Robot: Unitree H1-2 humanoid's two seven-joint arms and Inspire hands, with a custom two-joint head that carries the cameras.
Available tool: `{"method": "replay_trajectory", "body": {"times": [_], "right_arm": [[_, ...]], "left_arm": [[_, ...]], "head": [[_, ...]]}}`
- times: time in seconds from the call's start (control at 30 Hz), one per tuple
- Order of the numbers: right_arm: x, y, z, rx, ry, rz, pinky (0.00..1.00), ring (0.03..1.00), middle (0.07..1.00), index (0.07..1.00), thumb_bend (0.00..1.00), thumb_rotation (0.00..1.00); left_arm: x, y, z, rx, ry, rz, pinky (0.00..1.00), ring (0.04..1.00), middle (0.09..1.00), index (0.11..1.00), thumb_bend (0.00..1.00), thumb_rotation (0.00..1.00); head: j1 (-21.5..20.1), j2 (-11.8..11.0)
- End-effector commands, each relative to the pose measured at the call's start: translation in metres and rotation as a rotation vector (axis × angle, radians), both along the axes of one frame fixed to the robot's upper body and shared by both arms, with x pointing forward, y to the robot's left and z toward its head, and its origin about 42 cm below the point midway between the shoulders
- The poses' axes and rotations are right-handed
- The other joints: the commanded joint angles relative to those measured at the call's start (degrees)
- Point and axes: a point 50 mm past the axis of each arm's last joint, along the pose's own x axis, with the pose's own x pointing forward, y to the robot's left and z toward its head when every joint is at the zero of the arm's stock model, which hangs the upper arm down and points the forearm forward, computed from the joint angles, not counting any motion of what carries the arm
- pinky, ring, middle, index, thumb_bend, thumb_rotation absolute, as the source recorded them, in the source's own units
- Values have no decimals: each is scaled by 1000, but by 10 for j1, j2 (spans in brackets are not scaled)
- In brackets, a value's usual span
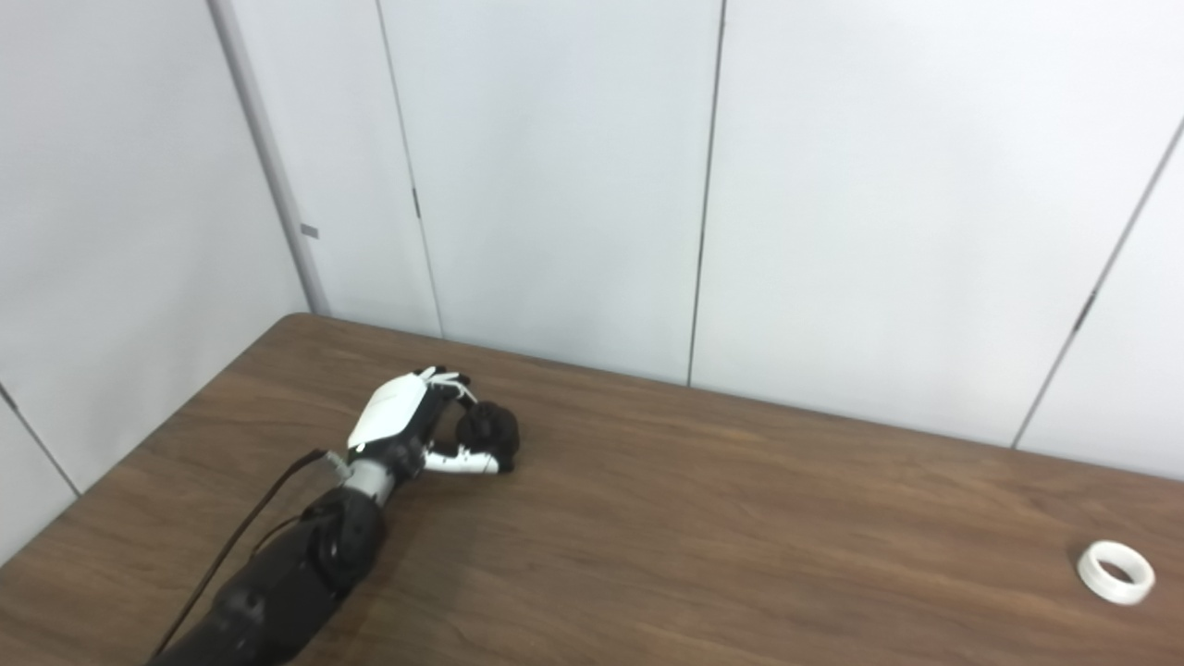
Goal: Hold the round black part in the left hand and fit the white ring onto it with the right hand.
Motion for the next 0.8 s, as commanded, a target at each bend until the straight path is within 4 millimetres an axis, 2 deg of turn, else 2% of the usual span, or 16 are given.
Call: {"method": "replay_trajectory", "body": {"times": [0.0, 0.07, 0.23, 0.33, 0.4, 0.47, 0.57, 0.7, 0.77], "right_arm": [[8, -4, 22, -88, -105, -9, 777, 892, 943, 874, 650, 471], [17, -7, 26, -139, -136, -31, 748, 878, 934, 872, 648, 430], [37, -15, 36, -267, -155, -70, 752, 889, 944, 878, 703, 457], [55, -23, 48, -435, -128, -106, 821, 959, 987, 907, 714, 541], [64, -26, 56, -495, -112, -134, 934, 992, 998, 910, 710, 519], [74, -24, 65, -523, -103, -155, 984, 999, 1000, 905, 720, 481], [91, -21, 80, -538, -107, -168, 998, 1000, 1000, 896, 749, 387], [119, -13, 99, -600, -90, -177, 877, 1000, 1000, 866, 784, 231], [133, -8, 104, -650, -81, -186, 837, 989, 1000, 857, 842, 274]], "left_arm": [[-6, -5, 4, 43, 27, -61, 1000, 968, 858, 478, 521, 45], [-13, -12, 9, 35, 28, -98, 1000, 970, 861, 478, 521, 45], [-28, -33, 22, 33, 28, -189, 1000, 957, 859, 477, 521, 45], [-38, -49, 32, 23, 17, -261, 1000, 955, 858, 478, 520, 44], [-43, -56, 39, 28, 11, -296, 1000, 953, 858, 478, 520, 44], [-46, -61, 46, 27, 10, -321, 1000, 953, 859, 478, 520, 45], [-52, -69, 57, 13, 6, -363, 1000, 966, 864, 478, 520, 45], [-61, -75, 67, 11, 14, -425, 1000, 964, 866, 479, 519, 44], [-66, -77, 68, 14, 23, -461, 1000, 958, 864, 479, 519, 43]], "head": [[-6, 0], [-16, 2], [-40, 9], [-62, 23], [-77, 34], [-108, 42], [-150, 49], [-238, 55], [-288, 52]]}}
